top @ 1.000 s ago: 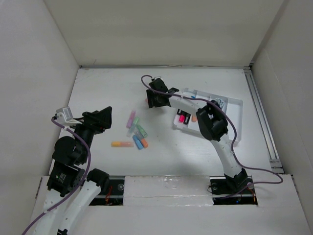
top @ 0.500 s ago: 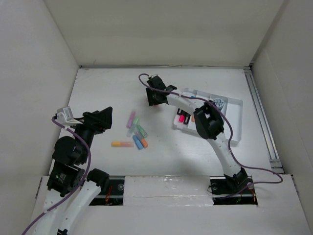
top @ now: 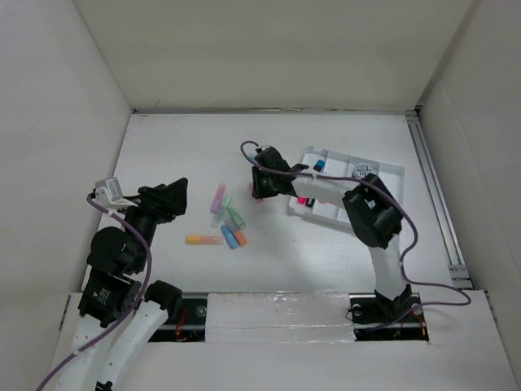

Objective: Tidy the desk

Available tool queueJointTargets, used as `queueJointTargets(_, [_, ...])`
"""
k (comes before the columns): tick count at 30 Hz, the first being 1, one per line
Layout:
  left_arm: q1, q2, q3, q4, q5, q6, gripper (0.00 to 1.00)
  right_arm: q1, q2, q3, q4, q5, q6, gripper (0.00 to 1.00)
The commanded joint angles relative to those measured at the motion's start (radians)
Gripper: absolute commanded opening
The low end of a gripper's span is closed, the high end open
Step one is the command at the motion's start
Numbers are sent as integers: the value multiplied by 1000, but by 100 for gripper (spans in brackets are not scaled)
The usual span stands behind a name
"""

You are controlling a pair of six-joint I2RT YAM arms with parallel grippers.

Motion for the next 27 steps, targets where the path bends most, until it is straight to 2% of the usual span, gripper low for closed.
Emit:
queueJointTargets(1, [-3, -5, -11, 52, 15, 17, 72, -18, -228, -186, 226, -76, 143, 11])
queueJointTargets(3, [-3, -8, -12, 52, 15, 19, 72, -69, -326, -295, 344, -74, 229, 11])
queueJointTargets(5, [-3, -11, -12, 52, 18, 17, 72, -148, -522, -474, 440, -57, 309, 11])
queueJointTargets(6, [-3, -11, -14, 52, 18, 17, 72, -149, -523, -530, 465, -57, 334, 11])
queueJointTargets(7, [-3, -11, -14, 55, 23, 17, 72, -219, -605, -585, 485, -45, 358, 12])
queueJointTargets(9, [-3, -11, -14, 57, 27, 17, 72, -300, -667, -723, 536, -62, 407, 12])
queueJointTargets(10, [-3, -11, -15, 58, 31, 17, 72, -375, -685, -759, 551, -124, 412, 14])
queueJointTargets(14, [-3, -8, -17, 62, 35, 19, 72, -478, -706, -819, 547, -122, 421, 17])
queueJointTargets(17, [-3, -4, -17, 60, 32, 19, 72, -511, -698, -825, 541, -129, 429, 26])
queueJointTargets(21, [-3, -1, -17, 62, 35, 19, 72, -522, -739, -830, 522, -89, 441, 56])
queueJointTargets(24, [-3, -1, -17, 63, 38, 19, 72, -482, -770, -836, 515, -39, 429, 65])
queueJointTargets(26, [-3, -2, -18, 63, 40, 19, 72, -444, -788, -830, 519, -24, 411, 65])
queueJointTargets(27, [-3, -1, -17, 62, 38, 19, 72, -421, -788, -827, 525, -33, 401, 59])
